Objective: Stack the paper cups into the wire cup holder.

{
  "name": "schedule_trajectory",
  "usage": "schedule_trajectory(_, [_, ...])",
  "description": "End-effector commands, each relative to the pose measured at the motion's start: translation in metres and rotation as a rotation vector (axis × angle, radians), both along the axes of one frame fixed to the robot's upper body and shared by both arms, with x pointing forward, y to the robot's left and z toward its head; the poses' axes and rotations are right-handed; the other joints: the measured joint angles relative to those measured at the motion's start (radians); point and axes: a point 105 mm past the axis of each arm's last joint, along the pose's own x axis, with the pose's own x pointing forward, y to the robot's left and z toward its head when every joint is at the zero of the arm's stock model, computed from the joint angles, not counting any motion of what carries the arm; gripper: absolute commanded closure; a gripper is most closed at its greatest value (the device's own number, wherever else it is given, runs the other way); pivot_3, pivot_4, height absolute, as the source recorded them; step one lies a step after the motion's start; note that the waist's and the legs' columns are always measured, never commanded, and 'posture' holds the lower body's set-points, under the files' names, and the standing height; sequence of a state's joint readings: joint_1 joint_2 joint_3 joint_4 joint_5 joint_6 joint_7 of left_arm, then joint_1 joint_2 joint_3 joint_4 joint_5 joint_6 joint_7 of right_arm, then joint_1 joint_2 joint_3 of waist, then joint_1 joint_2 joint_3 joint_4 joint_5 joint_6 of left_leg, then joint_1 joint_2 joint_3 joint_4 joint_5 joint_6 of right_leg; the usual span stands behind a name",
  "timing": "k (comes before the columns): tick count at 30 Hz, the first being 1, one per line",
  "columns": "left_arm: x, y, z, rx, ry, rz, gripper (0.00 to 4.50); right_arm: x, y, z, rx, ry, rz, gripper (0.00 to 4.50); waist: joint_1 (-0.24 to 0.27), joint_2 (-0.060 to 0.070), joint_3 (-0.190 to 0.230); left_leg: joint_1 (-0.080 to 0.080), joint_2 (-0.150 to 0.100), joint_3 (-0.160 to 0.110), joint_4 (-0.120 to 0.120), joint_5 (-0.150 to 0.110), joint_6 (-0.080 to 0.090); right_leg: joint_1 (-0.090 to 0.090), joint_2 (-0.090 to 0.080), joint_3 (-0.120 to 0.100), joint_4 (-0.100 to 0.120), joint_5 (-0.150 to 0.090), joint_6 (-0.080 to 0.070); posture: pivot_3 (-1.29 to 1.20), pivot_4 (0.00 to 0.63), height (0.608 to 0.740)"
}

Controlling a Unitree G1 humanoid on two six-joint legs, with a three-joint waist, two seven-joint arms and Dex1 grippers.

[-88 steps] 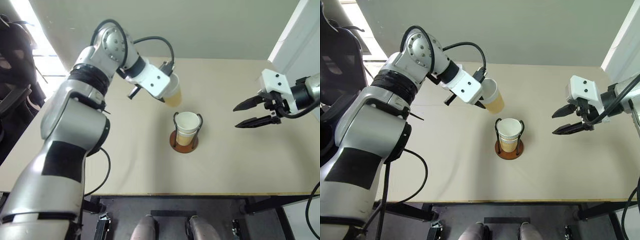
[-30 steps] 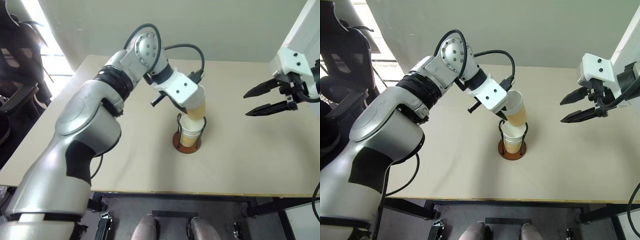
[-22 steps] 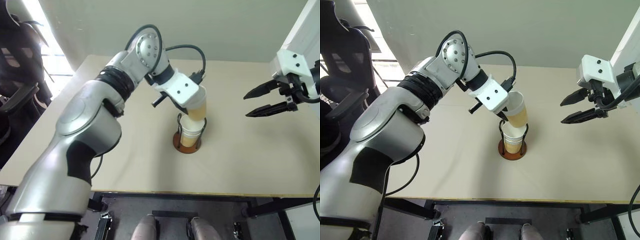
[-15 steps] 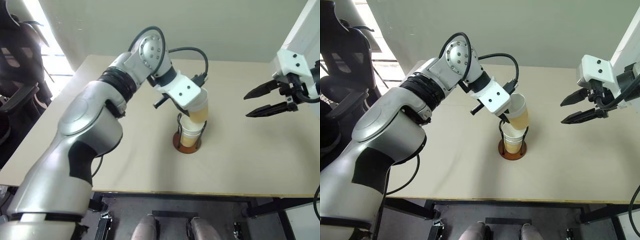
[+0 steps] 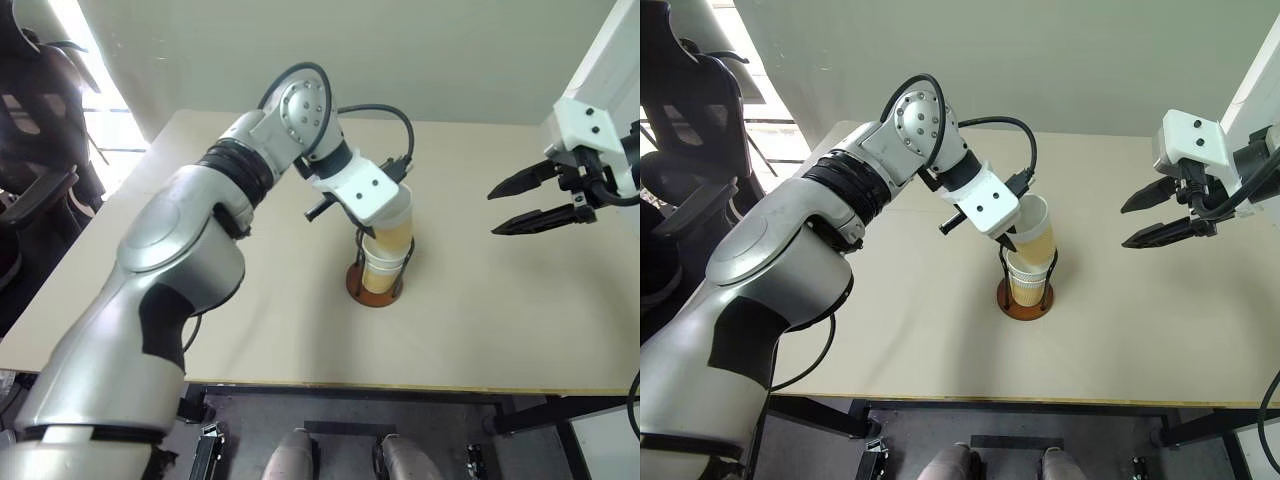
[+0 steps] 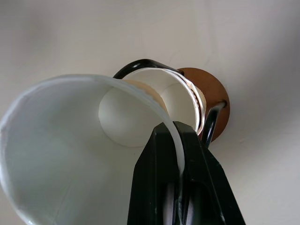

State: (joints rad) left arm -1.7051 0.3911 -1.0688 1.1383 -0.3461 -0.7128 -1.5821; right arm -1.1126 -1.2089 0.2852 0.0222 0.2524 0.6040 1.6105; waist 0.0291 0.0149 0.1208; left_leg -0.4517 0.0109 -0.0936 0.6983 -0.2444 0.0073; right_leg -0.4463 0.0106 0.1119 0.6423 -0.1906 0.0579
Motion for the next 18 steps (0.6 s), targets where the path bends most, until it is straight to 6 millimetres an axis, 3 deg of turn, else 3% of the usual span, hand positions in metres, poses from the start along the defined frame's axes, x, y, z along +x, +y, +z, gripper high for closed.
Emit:
schedule_trajectory(1, [-0.0042, -0.0004, -0.0016, 0.03, 0.002, -0.039, 4.47, -0.005, 0.0004, 0.0135, 0.006, -0.052, 0.01, 1.84, 0.0, 0.0, 0.0, 0.0, 0.0, 0.0, 0.0, 0.0, 0.0, 0.0, 0.0, 0.0, 0.0, 0.0, 0.0, 0.0, 0.15, 0.74])
schedule_trajectory(18, [-0.0052, 0.0006, -0.0062, 0.079, -0.024, -0.071, 4.47, -0.0054, 0.0022, 0.0138, 0.013, -0.06, 0.009, 1.84, 0.0, 0.0, 0.0, 0.0, 0.0, 0.0, 0.0, 0.0, 0.0, 0.0, 0.0, 0.0, 0.0, 0.0, 0.0, 0.0, 0.15, 0.74])
